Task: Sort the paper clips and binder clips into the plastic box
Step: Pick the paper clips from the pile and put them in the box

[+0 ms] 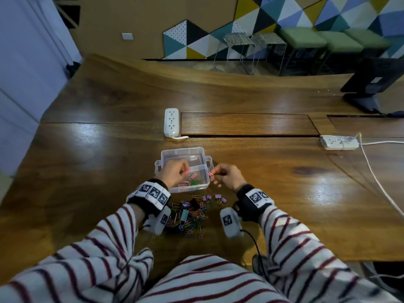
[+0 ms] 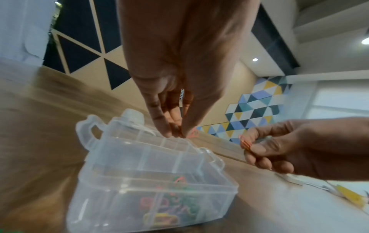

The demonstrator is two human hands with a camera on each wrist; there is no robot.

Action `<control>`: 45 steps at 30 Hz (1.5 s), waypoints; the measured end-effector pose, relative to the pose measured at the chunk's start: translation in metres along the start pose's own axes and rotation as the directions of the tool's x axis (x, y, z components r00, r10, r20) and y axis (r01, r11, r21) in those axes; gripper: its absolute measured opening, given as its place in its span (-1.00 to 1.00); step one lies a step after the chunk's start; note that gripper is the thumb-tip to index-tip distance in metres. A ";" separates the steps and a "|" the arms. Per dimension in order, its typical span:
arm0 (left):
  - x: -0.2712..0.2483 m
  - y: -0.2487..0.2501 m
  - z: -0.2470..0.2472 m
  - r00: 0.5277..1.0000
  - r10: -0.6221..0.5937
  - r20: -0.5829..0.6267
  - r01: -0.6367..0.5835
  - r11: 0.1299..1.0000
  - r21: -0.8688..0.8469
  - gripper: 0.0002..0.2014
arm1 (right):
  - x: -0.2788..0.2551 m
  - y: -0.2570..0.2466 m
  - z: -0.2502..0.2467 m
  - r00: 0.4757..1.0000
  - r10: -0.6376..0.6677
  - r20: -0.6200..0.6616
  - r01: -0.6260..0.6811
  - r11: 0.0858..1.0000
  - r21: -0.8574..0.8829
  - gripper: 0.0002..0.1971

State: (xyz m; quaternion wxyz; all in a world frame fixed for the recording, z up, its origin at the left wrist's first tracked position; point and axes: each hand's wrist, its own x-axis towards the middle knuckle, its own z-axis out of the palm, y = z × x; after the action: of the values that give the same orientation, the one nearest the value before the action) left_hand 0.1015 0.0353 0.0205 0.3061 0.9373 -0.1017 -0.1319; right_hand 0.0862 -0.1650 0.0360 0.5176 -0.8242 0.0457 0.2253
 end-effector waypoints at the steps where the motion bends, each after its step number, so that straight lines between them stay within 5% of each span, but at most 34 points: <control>1: 0.004 -0.005 -0.001 1.000 -0.017 0.000 0.017 1.000 0.003 -0.86 | 0.007 -0.006 0.007 1.000 -0.004 0.006 0.005 1.000 -0.026 -0.80; 6: 0.010 -0.020 0.005 0.996 -0.029 0.080 0.027 0.999 0.033 -0.82 | 0.021 -0.018 0.025 0.999 -0.019 0.034 0.027 0.963 -0.269 -0.77; 10: -0.010 -0.004 0.017 0.993 0.114 -0.038 -0.114 0.994 0.002 -0.81 | 0.008 -0.003 0.023 0.991 -0.126 -0.049 0.097 0.913 -0.397 -0.79; 12: -0.023 0.002 0.031 0.984 0.172 0.044 -0.171 0.985 -0.016 -0.81 | -0.001 0.014 0.023 0.984 -0.168 -0.052 0.126 0.879 -0.459 -0.81; 15: -0.035 0.003 0.048 0.965 0.154 0.211 -0.170 0.984 0.061 -0.74 | -0.018 0.038 0.027 0.992 -0.095 0.077 0.122 0.789 -0.602 -0.75; 23: -0.031 0.012 0.069 0.965 0.142 0.220 -0.223 0.886 0.407 -0.61 | -0.032 0.062 0.042 0.921 -0.215 0.325 0.389 0.498 -0.775 -0.59; 35: -0.029 0.017 0.079 0.969 0.072 0.236 -0.165 0.901 0.401 -0.77 | -0.053 0.080 0.025 0.949 -0.220 0.226 0.316 0.674 -0.668 -0.63; 38: -0.029 0.016 0.075 0.968 0.062 0.242 -0.144 0.930 0.339 -0.84 | -0.055 0.086 0.013 0.966 -0.231 0.120 0.255 0.752 -0.608 -0.69; 45: -0.031 0.018 0.067 0.951 0.129 0.283 -0.136 0.991 0.004 -0.78 | -0.072 0.095 0.012 0.996 0.027 0.085 0.041 0.703 -0.710 -0.56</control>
State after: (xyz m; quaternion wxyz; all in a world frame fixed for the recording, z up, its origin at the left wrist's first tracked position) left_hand 0.0497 -0.0079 -0.0151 0.2856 0.9036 -0.2083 -0.2420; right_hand -0.0111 -0.2096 -0.0173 0.1622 -0.9493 -0.0708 0.2600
